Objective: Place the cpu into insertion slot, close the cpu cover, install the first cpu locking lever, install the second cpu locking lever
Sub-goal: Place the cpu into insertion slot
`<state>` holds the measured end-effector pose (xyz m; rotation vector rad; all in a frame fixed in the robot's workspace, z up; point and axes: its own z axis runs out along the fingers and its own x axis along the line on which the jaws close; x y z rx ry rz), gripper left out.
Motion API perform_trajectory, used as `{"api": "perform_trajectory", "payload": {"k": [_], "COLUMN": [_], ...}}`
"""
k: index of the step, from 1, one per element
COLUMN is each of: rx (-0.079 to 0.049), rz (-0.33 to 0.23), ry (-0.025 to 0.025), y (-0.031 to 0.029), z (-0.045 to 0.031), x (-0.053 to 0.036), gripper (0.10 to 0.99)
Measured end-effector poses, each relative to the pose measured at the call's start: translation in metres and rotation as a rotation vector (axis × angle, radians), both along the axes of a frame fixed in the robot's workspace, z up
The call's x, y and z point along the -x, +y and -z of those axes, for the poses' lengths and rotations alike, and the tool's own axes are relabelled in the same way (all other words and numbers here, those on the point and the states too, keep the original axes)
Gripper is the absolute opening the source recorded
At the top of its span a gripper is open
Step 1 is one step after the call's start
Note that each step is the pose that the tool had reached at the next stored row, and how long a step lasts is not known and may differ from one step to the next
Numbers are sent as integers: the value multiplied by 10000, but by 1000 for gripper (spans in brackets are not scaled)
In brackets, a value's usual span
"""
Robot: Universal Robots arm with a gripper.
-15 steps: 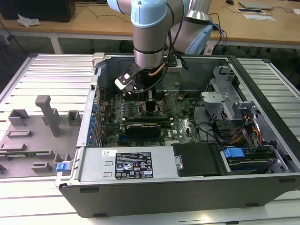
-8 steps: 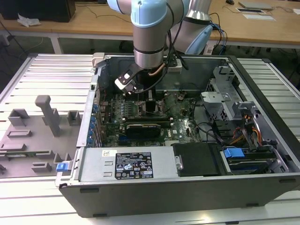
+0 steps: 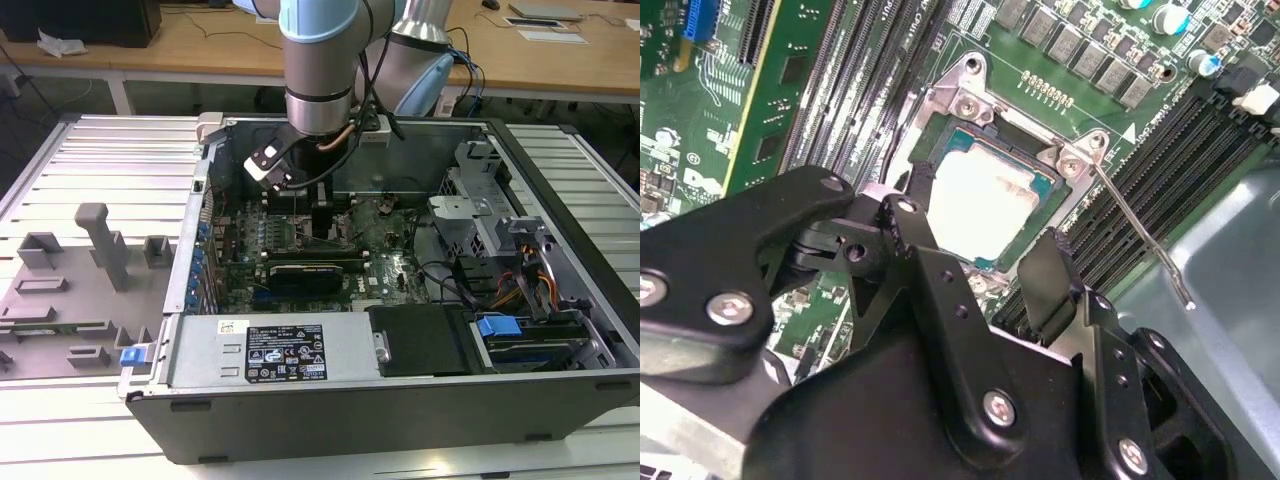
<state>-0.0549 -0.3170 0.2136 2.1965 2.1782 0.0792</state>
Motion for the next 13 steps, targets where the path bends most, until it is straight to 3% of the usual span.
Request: {"api": "perform_trajectory", "payload": {"k": [3,10,13], "rx": [-1,0,0], "rz": [0,0,-1], "ry": [0,0,0], "y": [0,0,0], "z": [-2,-8,-11], "x": [0,0,-1], "gripper": [537,110,106]}}
